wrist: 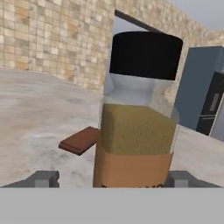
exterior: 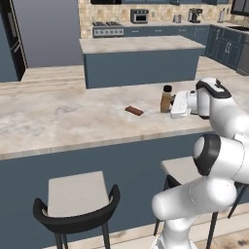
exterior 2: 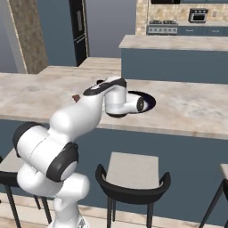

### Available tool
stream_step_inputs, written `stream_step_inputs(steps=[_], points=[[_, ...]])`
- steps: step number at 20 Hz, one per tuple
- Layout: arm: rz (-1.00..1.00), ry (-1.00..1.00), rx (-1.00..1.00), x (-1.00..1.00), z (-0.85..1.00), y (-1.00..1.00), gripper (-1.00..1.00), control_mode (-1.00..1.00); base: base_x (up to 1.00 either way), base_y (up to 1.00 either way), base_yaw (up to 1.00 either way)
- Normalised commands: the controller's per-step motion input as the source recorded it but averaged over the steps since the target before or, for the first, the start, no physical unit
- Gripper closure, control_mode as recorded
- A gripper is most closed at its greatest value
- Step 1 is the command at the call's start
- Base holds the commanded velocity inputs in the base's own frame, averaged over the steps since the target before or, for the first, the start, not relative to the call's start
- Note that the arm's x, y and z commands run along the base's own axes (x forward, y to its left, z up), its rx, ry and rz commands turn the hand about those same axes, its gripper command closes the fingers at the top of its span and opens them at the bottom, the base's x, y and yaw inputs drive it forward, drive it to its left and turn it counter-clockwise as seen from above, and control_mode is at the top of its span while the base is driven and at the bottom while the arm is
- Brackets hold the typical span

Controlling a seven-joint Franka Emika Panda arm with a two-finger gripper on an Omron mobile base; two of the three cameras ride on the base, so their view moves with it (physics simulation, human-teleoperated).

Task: Take the cinnamon bottle from the cabinet and place it on the dining table, next to the plate with the cupcake. Then take the chocolate from the dining counter and place it on the cupcake plate.

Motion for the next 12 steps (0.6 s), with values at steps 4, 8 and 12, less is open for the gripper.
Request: stream_step_inputs(steps=[4, 8, 12], points=[[0.0, 0.0, 0.01, -0.04, 0.35, 0.0, -1.0, -1.0, 0.0, 0.0, 0.0], [0.0, 0.01, 0.0, 0.0, 0.92, -0.01, -1.0, -1.0, 0.0, 0.0, 0.0], [-0.03, 0.05, 0.0, 0.0, 1.0, -0.09, -1.0, -1.0, 0.0, 0.0, 0.0]])
